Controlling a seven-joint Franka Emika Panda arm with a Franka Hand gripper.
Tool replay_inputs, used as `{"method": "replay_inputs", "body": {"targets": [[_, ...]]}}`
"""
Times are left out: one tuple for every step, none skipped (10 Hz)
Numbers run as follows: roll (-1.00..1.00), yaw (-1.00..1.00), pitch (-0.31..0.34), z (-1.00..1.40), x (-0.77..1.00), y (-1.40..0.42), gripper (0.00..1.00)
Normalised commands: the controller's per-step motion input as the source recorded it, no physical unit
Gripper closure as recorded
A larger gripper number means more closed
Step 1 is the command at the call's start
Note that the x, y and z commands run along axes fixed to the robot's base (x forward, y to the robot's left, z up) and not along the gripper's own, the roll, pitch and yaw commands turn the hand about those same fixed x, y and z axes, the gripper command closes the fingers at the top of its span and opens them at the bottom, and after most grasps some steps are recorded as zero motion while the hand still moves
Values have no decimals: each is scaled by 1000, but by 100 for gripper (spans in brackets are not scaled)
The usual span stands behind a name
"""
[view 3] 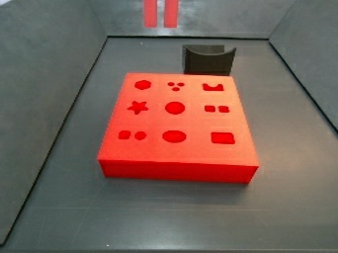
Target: Insert the double-square object.
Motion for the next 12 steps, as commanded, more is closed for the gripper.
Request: {"method": "replay_inputs", "body": {"targets": [[0, -66, -104, -403, 283, 0, 100], [0, -131, -84, -574, 563, 0, 100], [0, -83, -129, -594, 431, 74, 100], [0, 0, -124, -669, 483, 54, 100], [0, 0, -131, -689, 480, 6, 100], [9, -6, -124, -694, 494, 0, 100], [16, -17, -153, -703, 483, 0, 100], [4, -46, -203, -671, 543, 0, 100], [79, -20, -11, -320, 831, 0, 100], [159, 0, 4, -211, 994, 0, 100], [207, -11, 30, -257, 1000, 0, 100], [347, -34, 96, -300, 886, -66, 100]]}}
